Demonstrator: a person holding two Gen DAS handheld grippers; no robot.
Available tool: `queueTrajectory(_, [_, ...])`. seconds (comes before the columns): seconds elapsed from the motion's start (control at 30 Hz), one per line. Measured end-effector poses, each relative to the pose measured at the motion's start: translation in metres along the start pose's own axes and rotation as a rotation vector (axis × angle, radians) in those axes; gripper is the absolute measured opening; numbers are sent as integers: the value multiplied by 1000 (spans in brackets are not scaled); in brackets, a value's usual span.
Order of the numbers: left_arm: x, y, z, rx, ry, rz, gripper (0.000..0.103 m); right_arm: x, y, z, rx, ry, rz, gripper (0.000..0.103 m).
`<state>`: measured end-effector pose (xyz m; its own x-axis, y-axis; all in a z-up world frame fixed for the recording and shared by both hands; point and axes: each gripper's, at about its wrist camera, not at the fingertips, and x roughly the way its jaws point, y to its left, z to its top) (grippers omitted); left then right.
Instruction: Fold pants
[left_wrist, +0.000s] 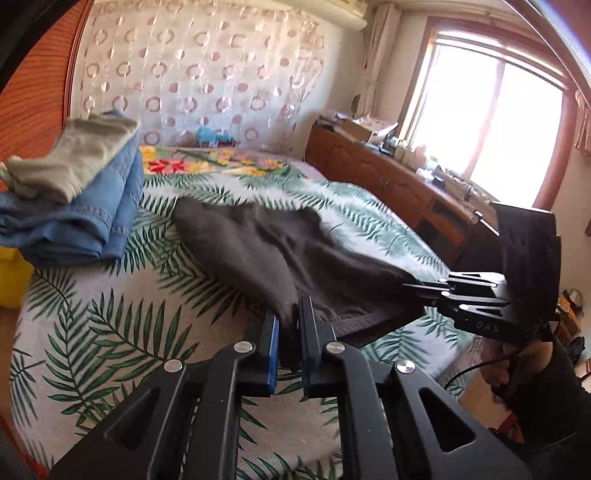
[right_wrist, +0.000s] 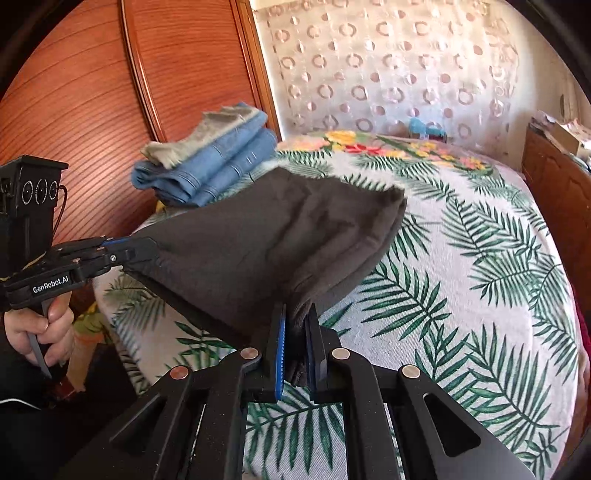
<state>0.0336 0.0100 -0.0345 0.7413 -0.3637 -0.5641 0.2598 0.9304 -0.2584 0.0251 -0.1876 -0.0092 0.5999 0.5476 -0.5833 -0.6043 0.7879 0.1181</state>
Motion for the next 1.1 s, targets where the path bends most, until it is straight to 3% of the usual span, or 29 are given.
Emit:
queueTrajectory(0.77, [-55,-25,17,73,-119,-28,10,-80,14,-8,-32,-127,17,9])
queueTrajectory(1.1, [-53,-27,15,97,-106,-19,10,-96,18,-10,-46,-157,14,9])
